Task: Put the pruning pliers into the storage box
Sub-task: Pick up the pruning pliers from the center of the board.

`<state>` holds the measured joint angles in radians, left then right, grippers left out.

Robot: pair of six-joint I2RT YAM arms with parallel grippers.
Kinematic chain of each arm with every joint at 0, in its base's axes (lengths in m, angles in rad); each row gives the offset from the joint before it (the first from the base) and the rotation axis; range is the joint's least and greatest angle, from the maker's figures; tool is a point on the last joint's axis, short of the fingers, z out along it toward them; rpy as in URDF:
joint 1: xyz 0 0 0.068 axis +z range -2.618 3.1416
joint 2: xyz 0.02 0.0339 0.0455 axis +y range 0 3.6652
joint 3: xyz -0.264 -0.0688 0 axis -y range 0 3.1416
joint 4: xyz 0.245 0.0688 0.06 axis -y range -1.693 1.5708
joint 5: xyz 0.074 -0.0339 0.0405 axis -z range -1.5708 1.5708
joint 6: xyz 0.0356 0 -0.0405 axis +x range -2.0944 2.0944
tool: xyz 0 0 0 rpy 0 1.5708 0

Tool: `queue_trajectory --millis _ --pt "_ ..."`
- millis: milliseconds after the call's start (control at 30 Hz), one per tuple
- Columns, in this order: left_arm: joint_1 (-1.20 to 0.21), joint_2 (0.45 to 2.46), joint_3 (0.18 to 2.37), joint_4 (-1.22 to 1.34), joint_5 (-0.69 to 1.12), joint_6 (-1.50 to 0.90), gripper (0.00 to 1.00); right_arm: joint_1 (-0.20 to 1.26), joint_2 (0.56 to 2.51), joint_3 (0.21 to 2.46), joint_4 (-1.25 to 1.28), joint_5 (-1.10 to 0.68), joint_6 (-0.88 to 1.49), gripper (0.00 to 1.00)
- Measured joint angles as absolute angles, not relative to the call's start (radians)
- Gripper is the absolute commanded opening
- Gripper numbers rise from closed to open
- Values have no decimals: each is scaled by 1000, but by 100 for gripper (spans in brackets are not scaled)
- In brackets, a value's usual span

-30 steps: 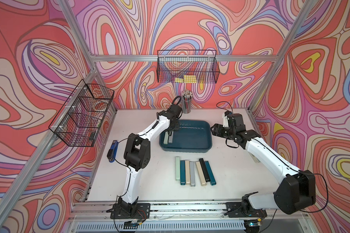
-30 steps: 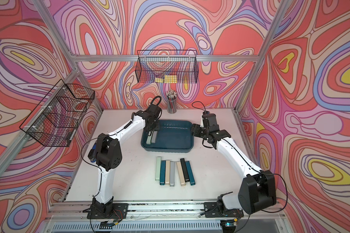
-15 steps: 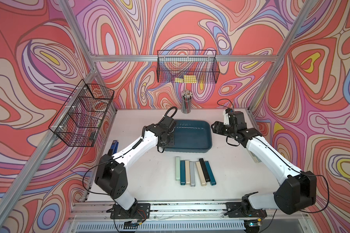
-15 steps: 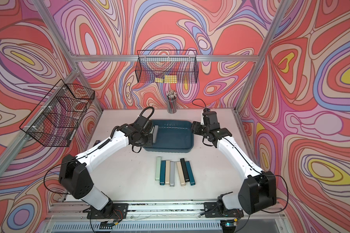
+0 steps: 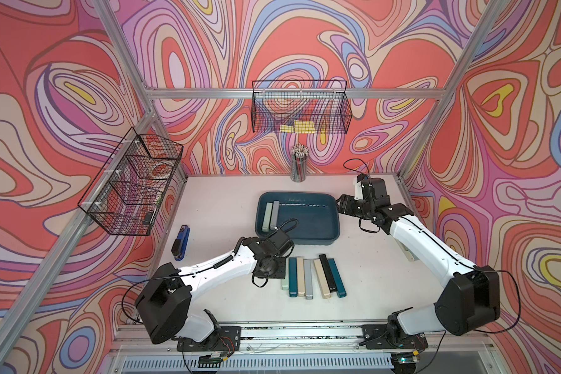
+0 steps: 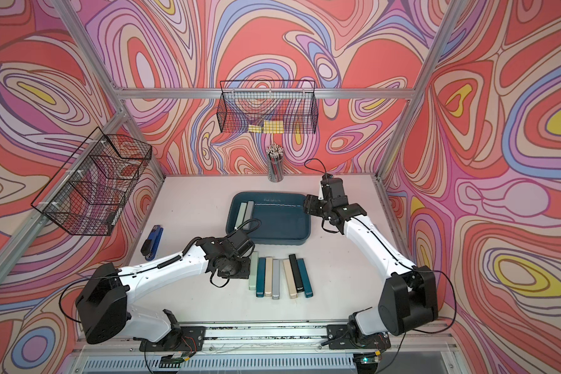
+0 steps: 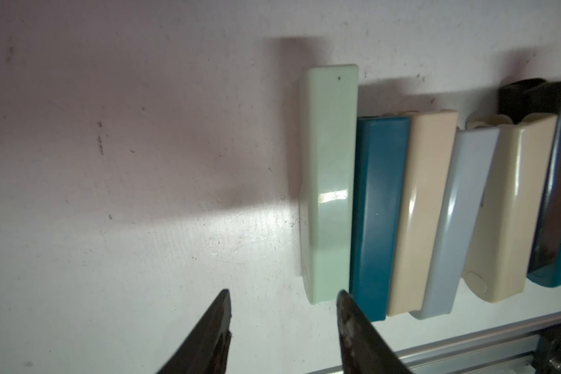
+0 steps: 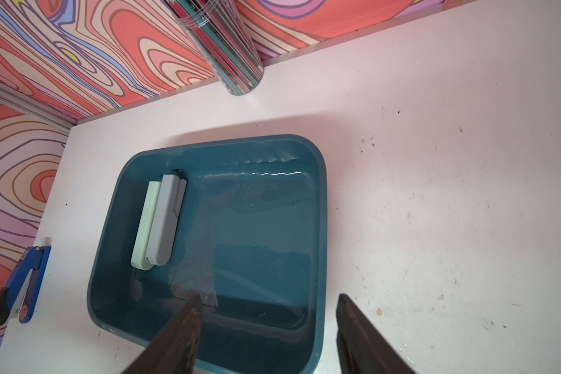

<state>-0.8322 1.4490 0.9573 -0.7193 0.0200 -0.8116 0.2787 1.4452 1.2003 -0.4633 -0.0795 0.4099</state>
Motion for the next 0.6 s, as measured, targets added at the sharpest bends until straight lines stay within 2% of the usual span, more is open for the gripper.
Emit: queue_trajectory --millis 600 --pt "-833 1558 955 -611 52 -831 54 281 1445 1197 -460 -79 413 67"
